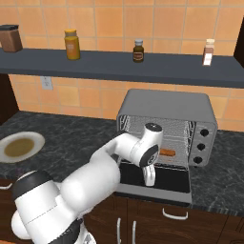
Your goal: Pick up the kebab skewer and baguette bread, and place them inside the toaster oven. Close the toaster oven door and start by setting the timer.
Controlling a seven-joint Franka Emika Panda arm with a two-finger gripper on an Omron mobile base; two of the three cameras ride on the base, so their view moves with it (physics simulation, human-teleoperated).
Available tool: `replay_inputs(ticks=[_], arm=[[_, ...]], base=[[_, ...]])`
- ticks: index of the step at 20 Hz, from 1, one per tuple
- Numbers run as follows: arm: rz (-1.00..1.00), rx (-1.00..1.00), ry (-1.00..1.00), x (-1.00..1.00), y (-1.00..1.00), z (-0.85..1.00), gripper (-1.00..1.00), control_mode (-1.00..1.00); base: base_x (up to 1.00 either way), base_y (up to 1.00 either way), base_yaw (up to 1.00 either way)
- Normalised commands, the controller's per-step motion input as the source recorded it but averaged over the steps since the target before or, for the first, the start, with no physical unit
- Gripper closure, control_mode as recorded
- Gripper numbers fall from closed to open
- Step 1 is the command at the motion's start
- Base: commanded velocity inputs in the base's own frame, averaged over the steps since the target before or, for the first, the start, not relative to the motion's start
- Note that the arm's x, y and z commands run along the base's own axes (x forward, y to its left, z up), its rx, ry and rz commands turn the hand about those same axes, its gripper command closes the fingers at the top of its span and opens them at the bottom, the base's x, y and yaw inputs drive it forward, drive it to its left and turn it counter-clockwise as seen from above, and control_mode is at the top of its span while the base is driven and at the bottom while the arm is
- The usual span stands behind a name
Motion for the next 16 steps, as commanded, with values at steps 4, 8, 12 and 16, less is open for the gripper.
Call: replay_inputs(ticks=[4,8,12,16], arm=[[0.0,0.0,-0.02,0.37,-0.02,0.0,-1.0,-1.0],[0.0,0.0,-0.03,0.36,-0.01,0.0,-1.0,-1.0],[0.0,0.0,-0.02,0.32,0.0,0.0,-1.0,-1.0],[0.0,0.0,-0.01,0.33,0.0,0.0,-1.0,-1.0]], base=[[0.0,0.0,0.0],[0.0,0.0,0.0],[0.0,0.0,0.0],[0.0,0.0,0.0]])
